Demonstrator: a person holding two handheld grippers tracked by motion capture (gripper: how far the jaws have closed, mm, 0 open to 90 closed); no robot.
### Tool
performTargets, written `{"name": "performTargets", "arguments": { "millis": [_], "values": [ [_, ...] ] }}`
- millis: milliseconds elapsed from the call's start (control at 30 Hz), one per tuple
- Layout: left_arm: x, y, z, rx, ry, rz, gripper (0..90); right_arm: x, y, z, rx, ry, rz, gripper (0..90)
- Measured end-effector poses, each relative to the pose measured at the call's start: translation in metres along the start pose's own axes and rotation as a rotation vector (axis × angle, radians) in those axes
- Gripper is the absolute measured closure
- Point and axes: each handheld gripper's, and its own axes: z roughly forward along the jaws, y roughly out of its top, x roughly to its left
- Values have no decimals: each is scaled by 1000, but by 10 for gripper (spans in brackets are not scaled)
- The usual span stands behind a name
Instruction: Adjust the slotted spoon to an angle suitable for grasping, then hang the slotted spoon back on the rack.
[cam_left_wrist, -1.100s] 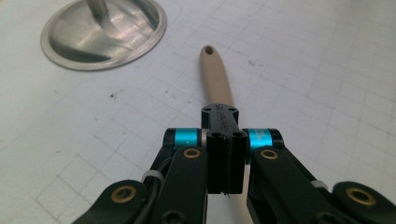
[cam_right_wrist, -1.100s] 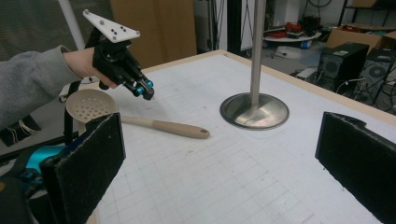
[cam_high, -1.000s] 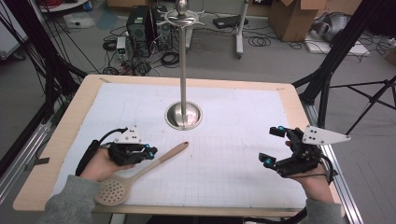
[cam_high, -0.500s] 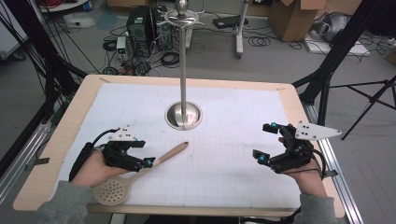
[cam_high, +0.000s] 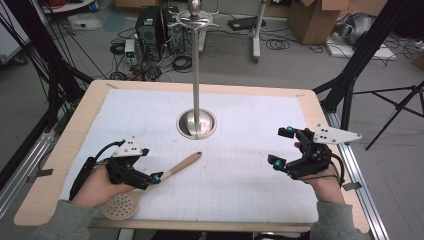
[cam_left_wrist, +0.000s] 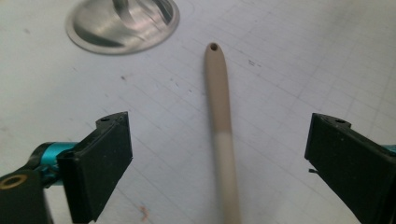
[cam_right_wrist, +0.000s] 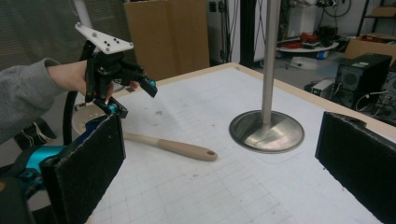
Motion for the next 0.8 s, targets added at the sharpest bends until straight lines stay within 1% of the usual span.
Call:
{"name": "performTargets", "arguments": {
  "millis": [33, 67, 167, 233, 267, 300, 333, 400, 500, 567, 667, 800],
  "values": [
    [1, 0, -1, 0, 1, -2, 66, 0, 0, 3, 5, 5, 1, 2],
    [1, -1, -2, -2, 10, -11, 66, 0, 1, 4, 6, 9, -3, 2],
    [2, -2, -2, -1, 16, -33, 66, 0, 0, 10, 27, 22, -3, 2],
    [1, -2, -2, -4, 14, -28, 66, 0, 0, 11, 27, 23, -8, 2],
    [0, -2, -2, -4, 3, -23, 69, 1, 1, 11, 30, 21, -6, 2],
    [-1, -2, -2, 5, -15, -17, 80, 1, 1, 10, 26, 19, -11, 2],
    [-3, -2, -1, 12, -30, -8, 96, 2, 2, 10, 25, 21, -6, 2],
    [-5, -3, 1, 38, -36, 0, 103, 2, 2, 9, 14, 17, -14, 2],
    [-5, -5, 5, 58, -39, 4, 109, 1, 2, 10, 21, 20, -13, 2],
    [-5, -5, 7, 68, -49, -4, 123, 0, 2, 11, 27, 22, -12, 2],
    [-6, -5, 7, 61, -58, -7, 148, -1, 1, 12, 30, 18, -4, 2],
    [-6, -7, 9, 90, -66, -3, 184, 0, 1, 12, 35, 16, -4, 2]
  ]
}}
